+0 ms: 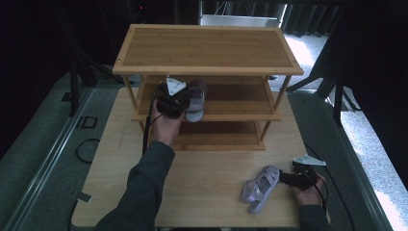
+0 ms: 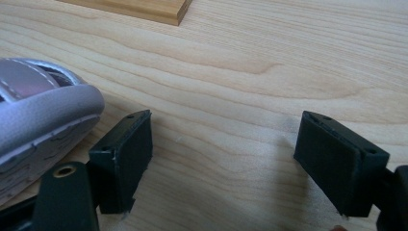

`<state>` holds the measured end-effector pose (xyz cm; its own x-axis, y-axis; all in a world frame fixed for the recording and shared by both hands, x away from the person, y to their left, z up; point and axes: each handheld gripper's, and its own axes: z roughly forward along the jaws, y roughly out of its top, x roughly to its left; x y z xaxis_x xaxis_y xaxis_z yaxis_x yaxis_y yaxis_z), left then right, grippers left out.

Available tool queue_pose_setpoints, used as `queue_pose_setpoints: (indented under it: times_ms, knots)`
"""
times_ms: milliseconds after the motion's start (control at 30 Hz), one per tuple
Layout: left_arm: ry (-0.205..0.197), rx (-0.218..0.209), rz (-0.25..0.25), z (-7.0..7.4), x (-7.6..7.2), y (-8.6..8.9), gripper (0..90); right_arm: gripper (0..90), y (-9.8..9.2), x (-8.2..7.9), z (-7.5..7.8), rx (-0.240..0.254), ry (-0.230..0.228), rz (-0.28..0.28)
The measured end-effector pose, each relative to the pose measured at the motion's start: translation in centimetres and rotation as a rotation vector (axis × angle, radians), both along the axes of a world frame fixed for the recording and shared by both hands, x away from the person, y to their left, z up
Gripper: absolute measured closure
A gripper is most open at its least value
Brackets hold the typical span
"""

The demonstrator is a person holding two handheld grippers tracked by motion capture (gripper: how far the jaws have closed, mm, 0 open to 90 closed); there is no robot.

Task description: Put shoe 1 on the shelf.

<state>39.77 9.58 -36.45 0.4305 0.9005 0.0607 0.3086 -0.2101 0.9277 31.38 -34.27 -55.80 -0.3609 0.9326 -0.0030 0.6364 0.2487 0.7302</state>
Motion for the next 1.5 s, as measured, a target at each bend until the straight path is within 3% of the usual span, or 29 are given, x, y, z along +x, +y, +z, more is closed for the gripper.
queue_pose_setpoints:
  times_ms: [500,600,633,800,833,867,900,967,1000,1067,1100,1133,1167,1233,1267,1300,1333,1500]
  knots:
    - [-0.015,0.063,0.03,0.1,0.8,-1.0,82.8,20.3,0.0,0.0,0.0,0.0,0.0,0.001]
    - [-0.019,0.057,0.034,0.0,1.1,-1.1,82.8,20.3,0.0,0.0,0.0,0.0,0.0,0.0]
    - [0.001,-0.004,0.13,-0.2,0.8,-1.8,82.8,20.3,0.0,0.0,0.0,0.0,0.001,0.0]
    - [0.001,0.004,0.13,-0.3,1.2,-1.9,82.5,20.2,0.0,0.0,0.0,0.0,0.001,0.001]
    - [-0.009,0.022,0.113,-0.3,1.4,-1.8,82.5,20.3,0.0,0.0,0.0,0.0,0.0,0.002]
    - [0.005,-0.009,0.145,-0.4,1.2,-2.1,82.5,20.3,0.0,0.0,0.0,0.0,0.0,0.002]
    - [-0.006,0.013,0.129,-0.4,1.4,-1.9,82.5,20.2,0.0,0.0,0.0,0.0,0.0,0.002]
    - [-0.009,0.013,0.128,-0.4,1.4,-2.0,82.4,20.2,0.0,0.0,0.0,0.0,0.0,0.002]
    - [-0.039,0.096,0.02,-0.2,2.0,-1.2,82.4,20.3,0.0,0.0,0.0,0.0,0.0,0.002]
    - [-0.038,0.093,0.013,-0.2,2.2,-1.1,82.3,20.3,0.0,0.0,0.0,0.0,0.0,0.002]
    - [-0.012,0.009,0.129,-0.4,1.6,-1.8,82.3,20.2,0.0,0.0,0.0,0.0,0.0,0.002]
    - [-0.024,0.041,0.102,-0.3,1.8,-1.6,82.2,20.3,0.0,0.0,0.0,0.0,0.0,0.002]
    - [-0.041,0.094,0.024,-0.2,2.2,-1.2,82.3,20.3,0.0,0.0,0.0,0.001,0.001,0.001]
    - [-0.043,0.105,0.006,-0.1,2.3,-1.1,82.3,20.3,0.0,0.0,0.0,0.001,0.001,0.001]
    - [0.012,-0.035,0.194,-0.4,1.6,-2.2,82.2,20.2,0.0,0.0,0.0,0.001,0.001,0.001]
    - [0.022,-0.029,0.23,-0.3,1.6,-2.4,82.2,20.3,0.0,0.0,0.0,0.001,0.001,0.001]
    - [0.001,0.036,0.136,-0.1,2.0,-1.8,82.2,20.3,0.0,0.0,0.0,0.001,0.001,0.001]
    - [0.004,0.012,0.135,-0.4,2.1,-2.0,79.2,20.2,0.0,0.0,0.0,0.001,0.001,0.001]
